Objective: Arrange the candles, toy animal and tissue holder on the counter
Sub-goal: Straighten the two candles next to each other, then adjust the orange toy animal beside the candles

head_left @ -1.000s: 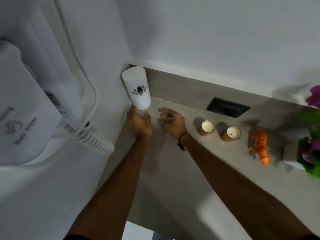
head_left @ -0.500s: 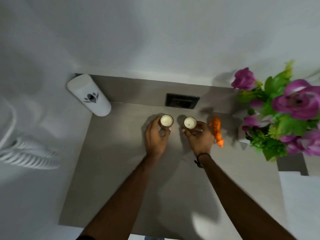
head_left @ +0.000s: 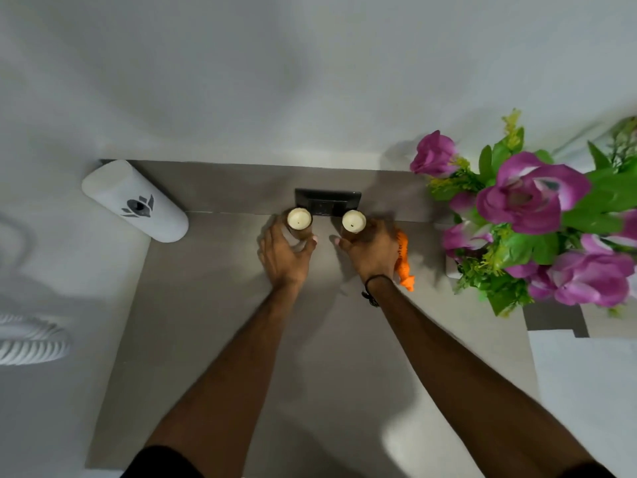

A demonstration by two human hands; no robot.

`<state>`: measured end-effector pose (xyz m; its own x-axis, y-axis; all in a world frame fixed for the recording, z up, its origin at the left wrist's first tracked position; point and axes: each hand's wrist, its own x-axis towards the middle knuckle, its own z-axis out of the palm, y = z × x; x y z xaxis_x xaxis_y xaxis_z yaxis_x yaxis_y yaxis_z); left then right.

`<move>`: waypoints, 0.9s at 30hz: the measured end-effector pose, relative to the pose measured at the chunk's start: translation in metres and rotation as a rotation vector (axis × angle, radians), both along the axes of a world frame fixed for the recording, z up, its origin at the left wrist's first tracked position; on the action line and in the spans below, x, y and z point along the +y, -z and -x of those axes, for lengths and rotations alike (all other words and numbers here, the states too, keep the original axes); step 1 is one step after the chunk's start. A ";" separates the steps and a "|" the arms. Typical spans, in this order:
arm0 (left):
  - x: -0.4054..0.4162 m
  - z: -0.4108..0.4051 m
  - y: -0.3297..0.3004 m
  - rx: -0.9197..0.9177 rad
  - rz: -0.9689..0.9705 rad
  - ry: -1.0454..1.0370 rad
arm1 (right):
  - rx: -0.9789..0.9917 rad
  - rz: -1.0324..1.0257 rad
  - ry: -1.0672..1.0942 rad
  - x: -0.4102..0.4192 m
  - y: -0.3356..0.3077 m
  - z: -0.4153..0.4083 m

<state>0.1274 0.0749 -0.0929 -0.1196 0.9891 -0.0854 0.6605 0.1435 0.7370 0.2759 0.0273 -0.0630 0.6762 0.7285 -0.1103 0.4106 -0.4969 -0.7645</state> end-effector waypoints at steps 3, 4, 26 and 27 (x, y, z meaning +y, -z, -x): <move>-0.040 0.011 0.008 0.189 0.051 0.124 | -0.114 -0.079 -0.027 -0.026 -0.011 -0.001; -0.060 0.018 0.014 0.300 0.034 0.216 | -0.166 -0.095 -0.055 -0.037 -0.013 -0.004; -0.113 0.044 0.035 0.624 -0.039 0.448 | -0.190 -0.068 0.223 -0.093 -0.013 -0.041; -0.113 0.044 0.035 0.628 -0.042 0.450 | -0.198 -0.091 0.250 -0.108 -0.011 -0.037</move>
<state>0.0832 -0.0378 -0.1281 0.2812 0.9549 -0.0956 0.9445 -0.2578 0.2035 0.3129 -0.0806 -0.0521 0.8369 0.5383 0.0987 0.4296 -0.5345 -0.7278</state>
